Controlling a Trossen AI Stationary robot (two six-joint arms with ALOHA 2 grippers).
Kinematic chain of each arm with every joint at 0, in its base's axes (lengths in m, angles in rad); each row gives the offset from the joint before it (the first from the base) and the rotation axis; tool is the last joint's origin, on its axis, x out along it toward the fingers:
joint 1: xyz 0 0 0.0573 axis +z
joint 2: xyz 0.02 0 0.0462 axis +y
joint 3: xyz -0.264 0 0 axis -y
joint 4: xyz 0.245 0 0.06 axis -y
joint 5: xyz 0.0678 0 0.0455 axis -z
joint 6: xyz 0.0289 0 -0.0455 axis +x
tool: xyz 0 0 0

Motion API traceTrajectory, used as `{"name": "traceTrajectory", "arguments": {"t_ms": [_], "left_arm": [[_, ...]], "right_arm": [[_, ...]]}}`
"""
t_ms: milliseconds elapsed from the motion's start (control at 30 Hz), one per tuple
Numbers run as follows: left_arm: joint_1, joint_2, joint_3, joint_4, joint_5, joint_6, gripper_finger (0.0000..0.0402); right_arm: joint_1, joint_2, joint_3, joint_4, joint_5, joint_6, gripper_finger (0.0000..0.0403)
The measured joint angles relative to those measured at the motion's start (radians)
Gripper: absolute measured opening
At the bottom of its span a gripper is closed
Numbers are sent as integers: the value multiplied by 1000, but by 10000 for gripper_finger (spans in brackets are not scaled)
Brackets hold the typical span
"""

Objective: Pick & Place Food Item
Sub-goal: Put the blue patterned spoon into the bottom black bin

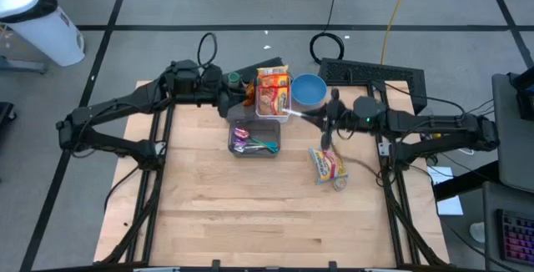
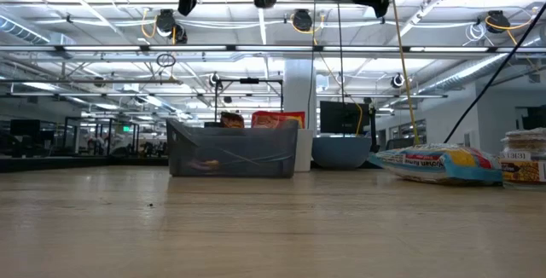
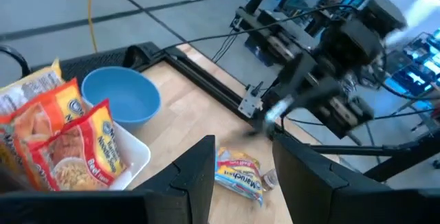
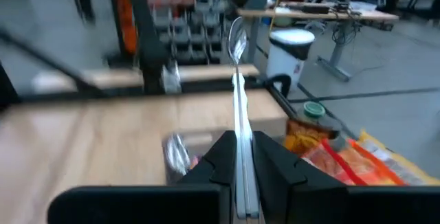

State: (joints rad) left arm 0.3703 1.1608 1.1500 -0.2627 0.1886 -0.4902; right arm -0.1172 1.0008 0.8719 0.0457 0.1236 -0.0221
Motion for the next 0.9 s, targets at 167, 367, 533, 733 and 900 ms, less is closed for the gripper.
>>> {"name": "traceTrajectory", "arguments": {"t_ms": [167, 367, 533, 733, 900], "left_arm": [[-83, 13, 0, -2, -83, 18, 152], [-176, 55, -1, 88, -210, 18, 152], [-217, 108, 0, 249, -225, 38, 152], [-226, 130, -1, 295, -233, 36, 152], [-226, 131, -1, 306, -283, 41, 152]], "right_arm": [[-101, 5, 0, 174, -131, 181, 21], [-181, 45, -1, 356, -260, 365, 21], [-189, 133, -54, 596, -286, 501, 21], [-188, 221, -150, 925, -284, 681, 21], [-175, 265, -174, 1030, -280, 744, 21]]}}
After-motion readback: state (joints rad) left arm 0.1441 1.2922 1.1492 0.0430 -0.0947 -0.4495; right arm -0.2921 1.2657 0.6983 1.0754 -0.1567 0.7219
